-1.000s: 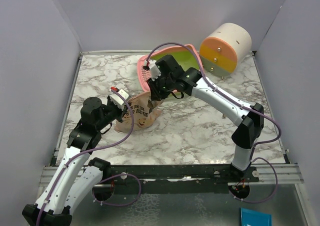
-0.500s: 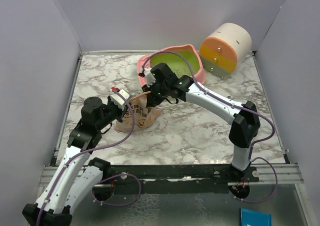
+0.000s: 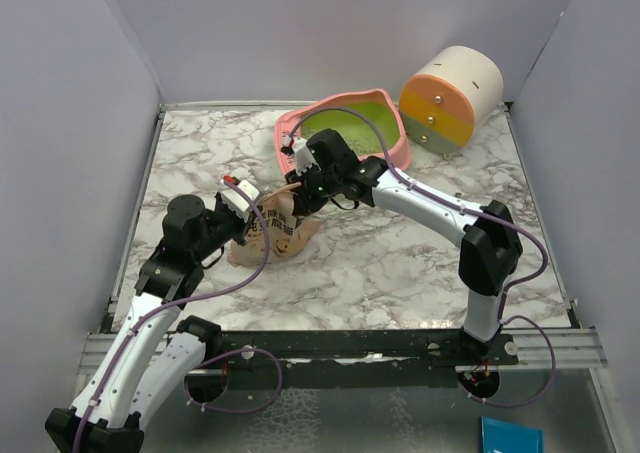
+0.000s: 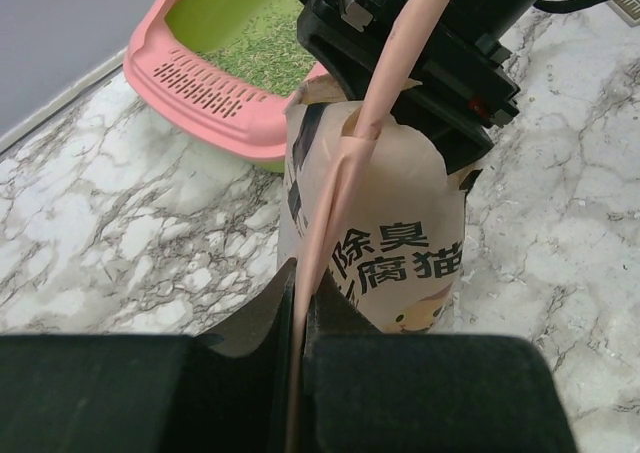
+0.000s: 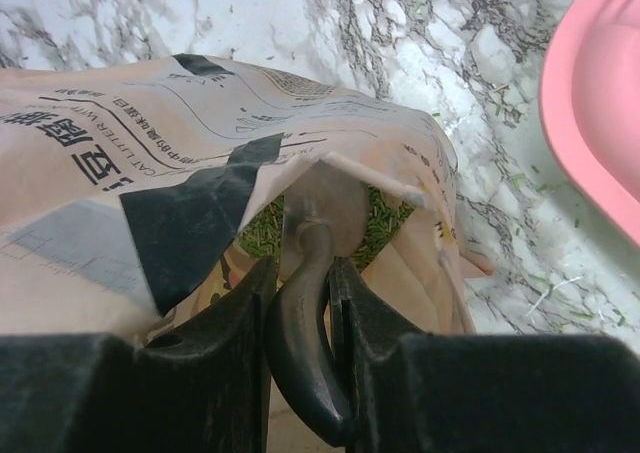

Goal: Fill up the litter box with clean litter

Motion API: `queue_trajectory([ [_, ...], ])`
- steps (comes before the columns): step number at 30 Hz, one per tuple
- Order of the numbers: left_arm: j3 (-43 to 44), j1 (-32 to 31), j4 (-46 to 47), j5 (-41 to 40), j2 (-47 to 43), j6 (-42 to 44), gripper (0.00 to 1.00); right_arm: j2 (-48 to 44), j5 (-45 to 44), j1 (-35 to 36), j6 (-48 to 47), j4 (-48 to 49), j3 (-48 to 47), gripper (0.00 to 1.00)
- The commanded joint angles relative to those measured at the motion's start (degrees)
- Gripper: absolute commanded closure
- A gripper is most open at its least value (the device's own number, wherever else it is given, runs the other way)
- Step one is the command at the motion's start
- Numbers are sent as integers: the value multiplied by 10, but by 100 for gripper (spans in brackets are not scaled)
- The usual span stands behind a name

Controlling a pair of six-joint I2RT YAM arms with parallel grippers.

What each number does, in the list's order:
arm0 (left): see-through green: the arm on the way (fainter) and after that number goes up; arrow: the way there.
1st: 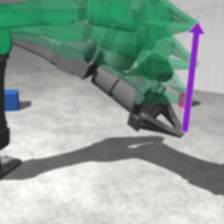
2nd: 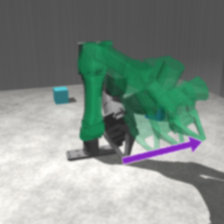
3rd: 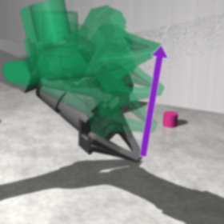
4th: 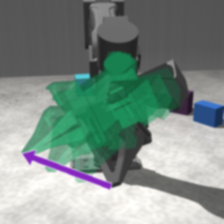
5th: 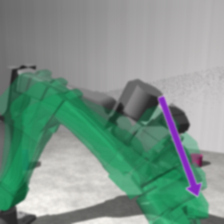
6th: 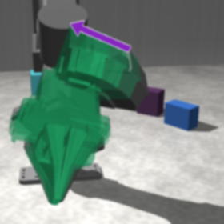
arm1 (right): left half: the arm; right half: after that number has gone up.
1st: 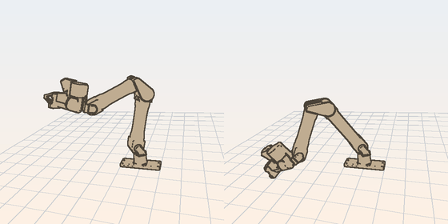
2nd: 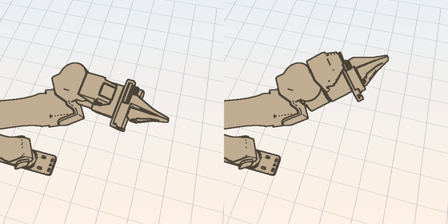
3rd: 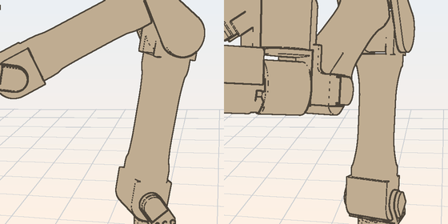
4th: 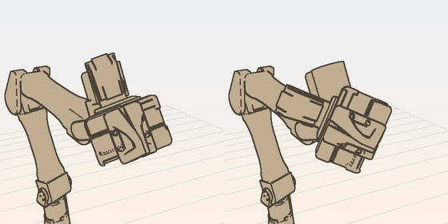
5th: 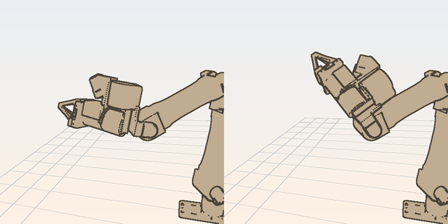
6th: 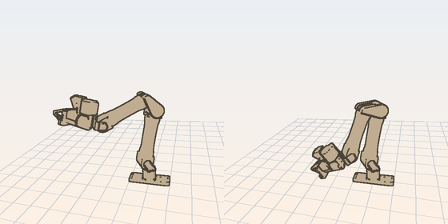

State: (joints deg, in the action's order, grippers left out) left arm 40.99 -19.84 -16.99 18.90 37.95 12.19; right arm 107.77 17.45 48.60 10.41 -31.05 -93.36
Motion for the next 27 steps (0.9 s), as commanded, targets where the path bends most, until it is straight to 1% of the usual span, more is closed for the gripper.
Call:
queue_trajectory([
  [1, 0, -2, 50, 26, -19, 2, 100, 30, 100, -2, 57, 27, 39, 99],
  [6, -11, -2, 51, 17, -26, 3, 100, 3, 161, -43, 107, 97, 66, 99],
  [11, -14, -2, 52, 13, -26, -1, 100, -20, 246, -86, 167, 181, 103, 99],
  [20, -12, -2, 51, 8, -32, -5, 100, -42, 361, -123, 284, 333, 155, 99],
  [27, -11, -1, 48, 7, -40, -7, 100, -64, 376, -148, 328, 380, 184, 99],
])
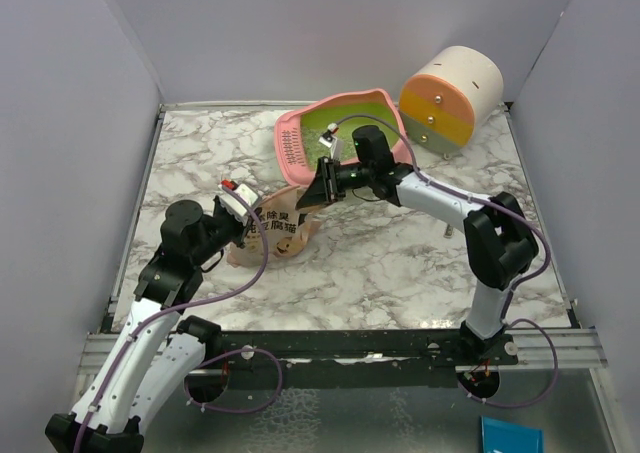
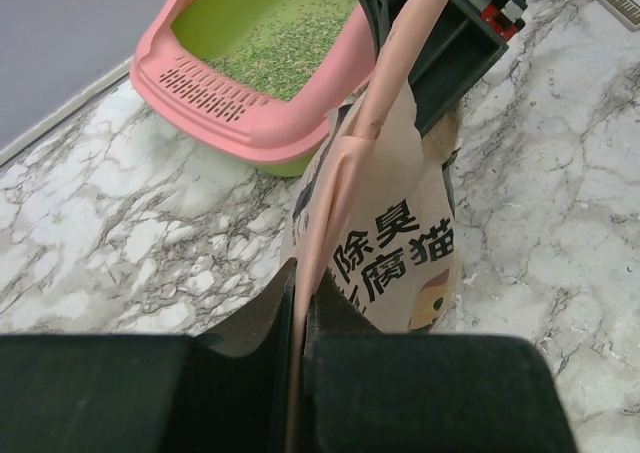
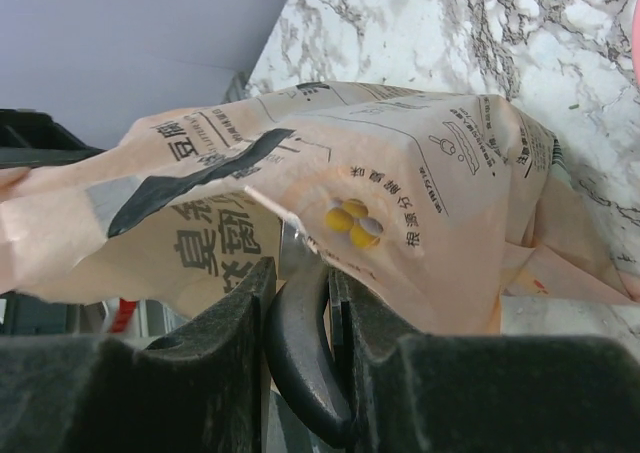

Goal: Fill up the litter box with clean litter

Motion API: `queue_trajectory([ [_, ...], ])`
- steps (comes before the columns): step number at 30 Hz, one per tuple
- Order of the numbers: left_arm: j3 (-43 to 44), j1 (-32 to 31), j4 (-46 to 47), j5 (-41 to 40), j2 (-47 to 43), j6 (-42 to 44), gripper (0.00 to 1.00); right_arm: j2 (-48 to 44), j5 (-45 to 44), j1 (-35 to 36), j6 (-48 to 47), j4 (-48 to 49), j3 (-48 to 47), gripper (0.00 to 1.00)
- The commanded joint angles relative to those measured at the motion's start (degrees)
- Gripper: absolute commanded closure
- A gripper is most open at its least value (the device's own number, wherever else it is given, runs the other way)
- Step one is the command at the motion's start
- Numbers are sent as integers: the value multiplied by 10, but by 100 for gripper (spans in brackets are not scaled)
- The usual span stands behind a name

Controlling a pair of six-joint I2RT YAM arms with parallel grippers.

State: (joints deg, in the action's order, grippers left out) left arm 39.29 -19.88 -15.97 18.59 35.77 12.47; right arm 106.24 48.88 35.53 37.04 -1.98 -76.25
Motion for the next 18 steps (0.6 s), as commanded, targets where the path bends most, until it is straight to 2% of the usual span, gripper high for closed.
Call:
queue_trajectory([
  [1, 5, -1, 39, 11, -20, -11, 100, -52, 71, -24, 76, 108, 24, 99],
  [6, 5, -1, 42, 13, -28, -15, 100, -66, 102, -61, 152, 209, 83, 99],
  [12, 4, -1, 46, 12, -33, -18, 100, -64, 106, -79, 174, 230, 102, 99],
  [18, 1, -1, 43, 7, -39, -16, 100, -76, 122, -118, 245, 309, 143, 99],
])
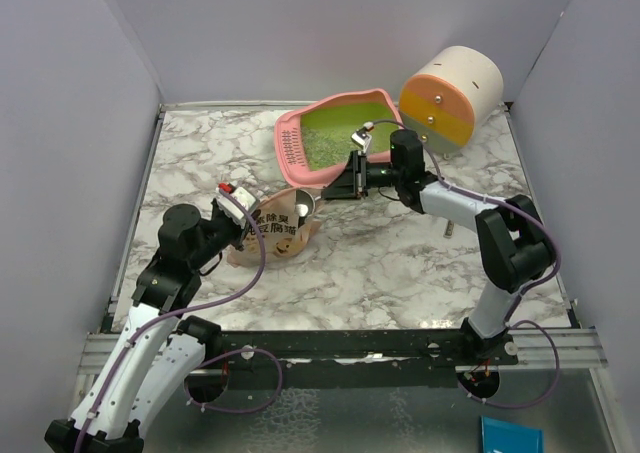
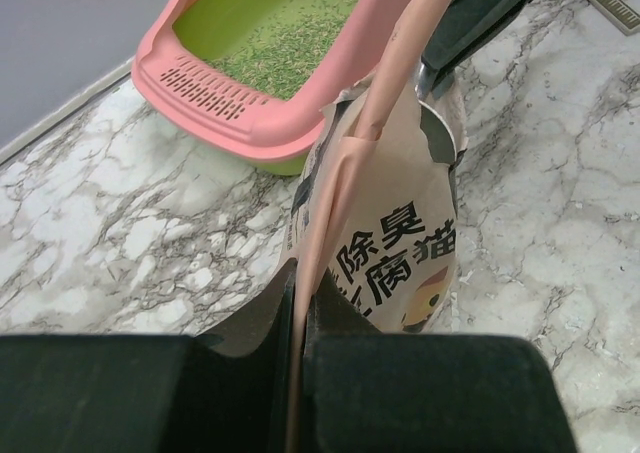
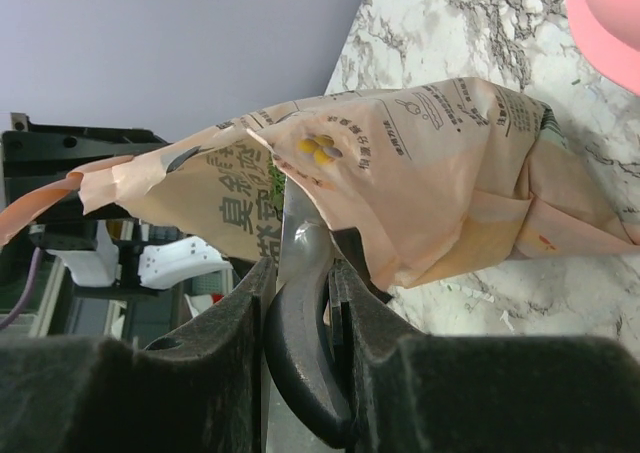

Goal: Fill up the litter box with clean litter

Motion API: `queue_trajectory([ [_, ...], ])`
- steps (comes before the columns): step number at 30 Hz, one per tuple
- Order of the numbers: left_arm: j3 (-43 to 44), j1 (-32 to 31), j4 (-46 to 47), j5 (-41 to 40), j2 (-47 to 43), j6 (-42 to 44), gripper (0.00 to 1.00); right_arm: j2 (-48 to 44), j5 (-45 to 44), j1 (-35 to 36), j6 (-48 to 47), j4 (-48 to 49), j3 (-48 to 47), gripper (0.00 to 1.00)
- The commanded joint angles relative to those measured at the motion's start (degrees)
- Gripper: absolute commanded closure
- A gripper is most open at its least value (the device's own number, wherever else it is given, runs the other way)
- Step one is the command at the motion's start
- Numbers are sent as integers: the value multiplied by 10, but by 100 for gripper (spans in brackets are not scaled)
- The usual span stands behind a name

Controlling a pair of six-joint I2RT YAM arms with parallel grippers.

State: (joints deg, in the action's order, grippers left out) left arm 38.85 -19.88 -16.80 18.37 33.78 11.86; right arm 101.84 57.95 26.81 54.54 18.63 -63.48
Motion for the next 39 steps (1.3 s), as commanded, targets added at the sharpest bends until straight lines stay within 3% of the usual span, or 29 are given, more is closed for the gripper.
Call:
queue_trajectory([
  [1, 5, -1, 50, 8, -19, -10, 100, -36, 31, -38, 79, 113, 22, 99],
  [14, 0, -1, 59, -3, -18, -16, 100, -38, 62, -71, 209, 288, 88, 99],
  [39, 2, -1, 66, -21, -36, -26, 100, -57, 24, -112, 223, 284, 171, 99],
])
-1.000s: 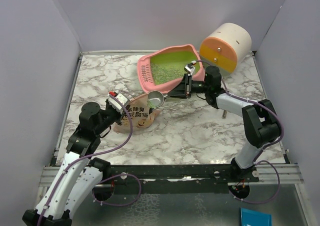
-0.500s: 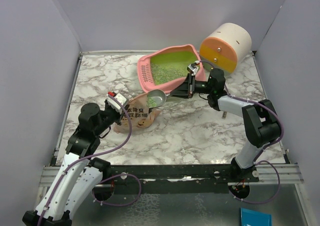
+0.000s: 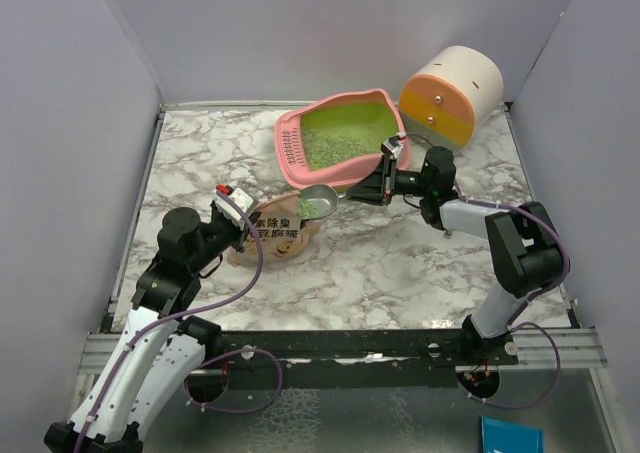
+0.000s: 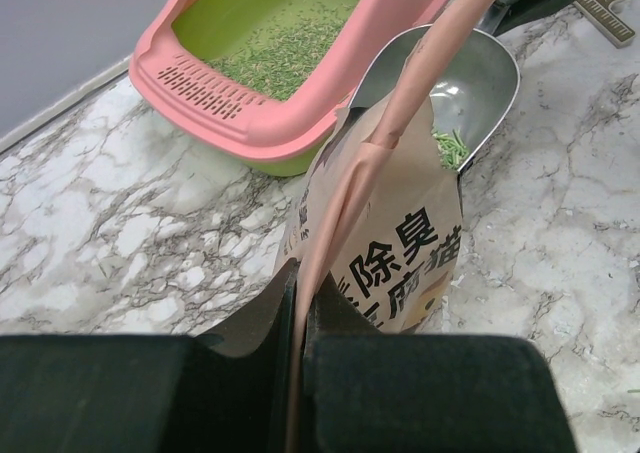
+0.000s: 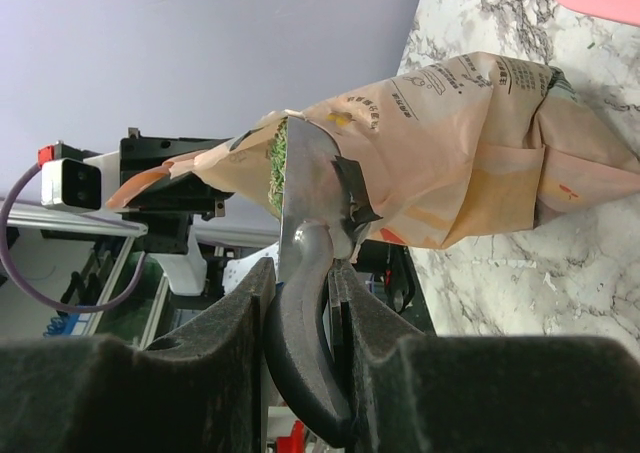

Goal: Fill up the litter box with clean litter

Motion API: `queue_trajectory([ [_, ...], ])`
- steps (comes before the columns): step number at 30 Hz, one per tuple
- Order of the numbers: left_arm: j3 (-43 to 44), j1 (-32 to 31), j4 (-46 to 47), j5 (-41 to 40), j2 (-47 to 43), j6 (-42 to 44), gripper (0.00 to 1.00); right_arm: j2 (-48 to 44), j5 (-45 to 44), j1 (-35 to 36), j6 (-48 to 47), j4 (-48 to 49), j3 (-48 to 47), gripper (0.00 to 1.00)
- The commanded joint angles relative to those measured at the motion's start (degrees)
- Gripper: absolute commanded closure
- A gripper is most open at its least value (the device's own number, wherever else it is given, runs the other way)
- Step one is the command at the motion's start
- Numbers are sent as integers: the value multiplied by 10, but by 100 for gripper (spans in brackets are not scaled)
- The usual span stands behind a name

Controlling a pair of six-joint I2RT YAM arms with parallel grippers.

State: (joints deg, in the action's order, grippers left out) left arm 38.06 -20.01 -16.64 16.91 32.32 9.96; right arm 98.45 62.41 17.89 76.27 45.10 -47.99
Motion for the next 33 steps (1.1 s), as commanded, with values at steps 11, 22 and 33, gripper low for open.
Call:
queue_trajectory([
  [11, 7, 0, 68, -4, -21, -8, 100, 11, -34, -40, 69, 128, 70, 99],
  [22, 2, 0, 58, -10, -30, -3, 100, 27, -43, -41, 133, 224, 89, 99],
  [33, 4, 0, 55, -26, -26, -5, 100, -24, -56, -70, 122, 192, 101, 99],
])
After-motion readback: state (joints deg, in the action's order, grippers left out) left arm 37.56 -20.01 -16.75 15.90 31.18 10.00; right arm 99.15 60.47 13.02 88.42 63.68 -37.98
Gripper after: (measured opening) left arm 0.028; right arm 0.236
